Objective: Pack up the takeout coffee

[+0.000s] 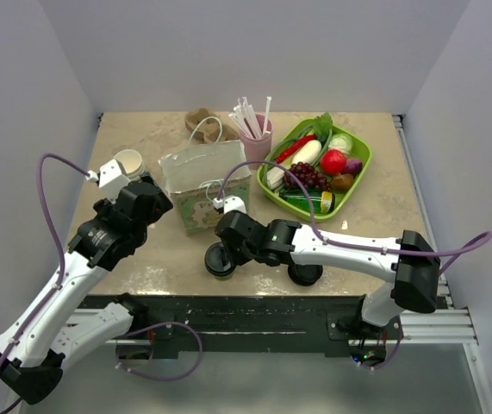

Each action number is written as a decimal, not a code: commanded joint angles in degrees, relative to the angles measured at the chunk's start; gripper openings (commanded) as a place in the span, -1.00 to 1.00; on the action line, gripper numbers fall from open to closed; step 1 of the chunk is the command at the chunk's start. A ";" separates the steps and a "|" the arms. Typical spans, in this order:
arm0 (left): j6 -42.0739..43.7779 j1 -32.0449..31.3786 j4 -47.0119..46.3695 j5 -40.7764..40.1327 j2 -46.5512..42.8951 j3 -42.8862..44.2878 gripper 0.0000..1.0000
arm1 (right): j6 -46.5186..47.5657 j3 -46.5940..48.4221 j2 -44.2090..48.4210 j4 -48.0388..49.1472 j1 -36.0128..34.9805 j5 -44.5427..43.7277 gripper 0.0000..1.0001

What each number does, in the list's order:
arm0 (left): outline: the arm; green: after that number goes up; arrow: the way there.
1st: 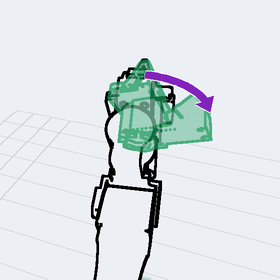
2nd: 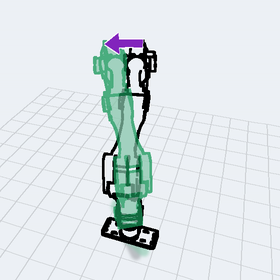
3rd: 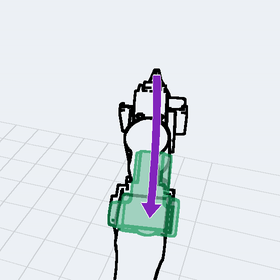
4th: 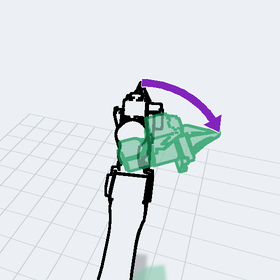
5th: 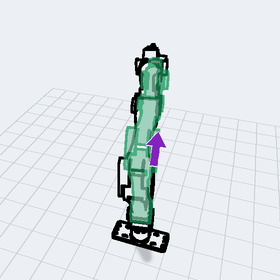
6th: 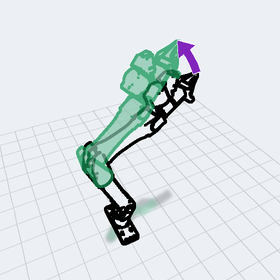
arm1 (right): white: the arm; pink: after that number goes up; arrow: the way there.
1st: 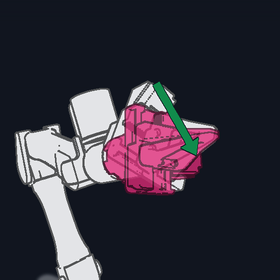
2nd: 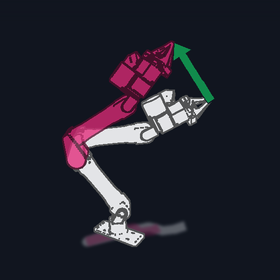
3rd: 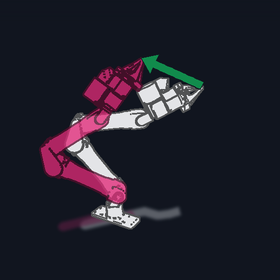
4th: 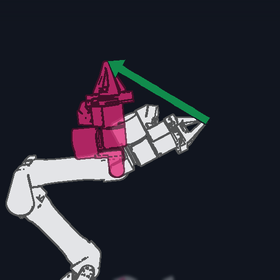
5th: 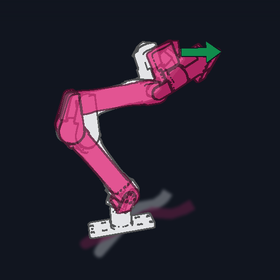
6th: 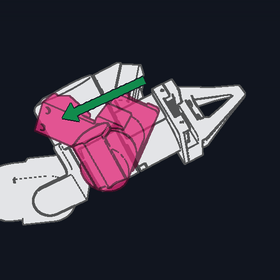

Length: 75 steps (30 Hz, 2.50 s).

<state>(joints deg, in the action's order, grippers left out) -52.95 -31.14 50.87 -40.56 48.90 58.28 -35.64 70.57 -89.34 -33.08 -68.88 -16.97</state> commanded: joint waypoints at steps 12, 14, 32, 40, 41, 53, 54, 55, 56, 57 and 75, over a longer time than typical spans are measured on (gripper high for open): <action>0.56 0.37 -2.70 0.48 -0.57 -0.10 0.99 | -3.30 1.94 -2.59 -2.87 0.59 -1.66 -0.53; 0.74 0.29 -2.88 0.74 -0.56 -0.10 0.99 | -3.38 1.86 -3.03 -2.69 0.59 -1.40 -0.55; 1.18 0.29 -4.02 1.97 -1.27 0.17 0.99 | -2.43 2.30 0.48 -2.96 0.59 -5.17 -1.00; 4.08 0.37 -7.01 5.49 -2.85 1.22 0.99 | 3.54 -1.48 9.87 2.49 0.50 -5.62 -1.00; 3.99 0.29 -7.28 5.23 -3.11 1.39 0.99 | 4.17 -1.92 12.06 3.10 0.59 -5.53 -1.00; 5.22 0.37 -11.92 6.45 -1.80 4.65 0.99 | 11.11 -3.68 26.93 2.94 0.59 -2.27 -1.00; 6.27 0.29 -12.72 7.41 0.21 5.00 0.99 | 11.29 -2.64 28.68 2.32 0.59 -3.15 -1.00; 6.63 0.29 -13.86 8.64 1.36 5.09 0.99 | 11.81 -1.84 29.30 1.62 0.59 -3.76 -1.00; 6.37 0.29 -13.87 8.48 2.76 5.44 0.99 | 11.99 -0.27 29.92 0.48 0.50 -4.21 -1.00; 6.19 0.29 -13.70 8.30 5.38 6.22 0.99 | 12.34 0.44 31.06 0.13 0.50 -4.73 -1.00; 5.75 0.55 -12.02 7.94 14.48 8.43 -0.71 | 18.32 23.12 22.21 -0.76 5.76 -8.53 -1.00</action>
<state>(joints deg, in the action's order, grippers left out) -47.24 -31.03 40.07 -33.61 66.41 65.80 -19.46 88.86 -62.35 -34.63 -66.59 -27.70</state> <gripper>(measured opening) 0.201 0.022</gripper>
